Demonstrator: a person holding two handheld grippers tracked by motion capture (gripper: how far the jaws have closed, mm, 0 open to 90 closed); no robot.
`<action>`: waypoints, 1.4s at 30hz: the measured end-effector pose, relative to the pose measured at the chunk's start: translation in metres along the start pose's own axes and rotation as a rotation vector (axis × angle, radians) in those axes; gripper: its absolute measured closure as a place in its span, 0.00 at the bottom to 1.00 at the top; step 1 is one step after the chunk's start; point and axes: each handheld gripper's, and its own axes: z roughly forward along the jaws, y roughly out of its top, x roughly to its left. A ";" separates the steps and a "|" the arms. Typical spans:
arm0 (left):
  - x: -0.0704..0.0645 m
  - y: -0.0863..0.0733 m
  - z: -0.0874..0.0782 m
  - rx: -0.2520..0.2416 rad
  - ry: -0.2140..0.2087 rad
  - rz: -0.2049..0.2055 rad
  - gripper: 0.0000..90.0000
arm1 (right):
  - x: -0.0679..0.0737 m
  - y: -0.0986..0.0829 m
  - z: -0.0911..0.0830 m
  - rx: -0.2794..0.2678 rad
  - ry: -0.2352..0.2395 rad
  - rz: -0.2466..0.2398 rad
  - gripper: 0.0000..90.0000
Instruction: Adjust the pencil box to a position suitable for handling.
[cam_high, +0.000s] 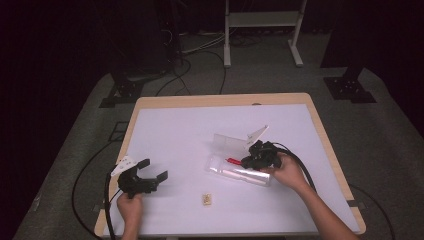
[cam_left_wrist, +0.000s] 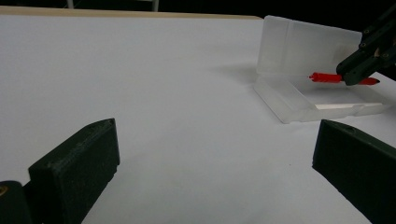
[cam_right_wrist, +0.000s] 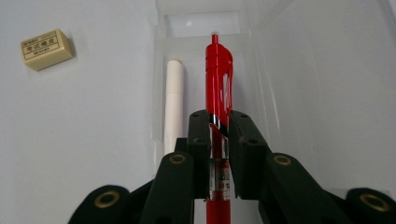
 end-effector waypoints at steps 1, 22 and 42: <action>0.000 0.000 0.000 0.000 0.000 0.000 0.00 | 0.000 0.000 0.002 0.001 0.002 0.002 0.87; 0.000 0.000 0.000 0.000 -0.001 0.001 0.00 | -0.003 -0.005 0.018 0.025 0.021 0.026 0.87; 0.000 0.000 0.000 0.001 -0.001 0.004 0.00 | -0.005 -0.011 0.024 0.030 0.026 0.040 0.87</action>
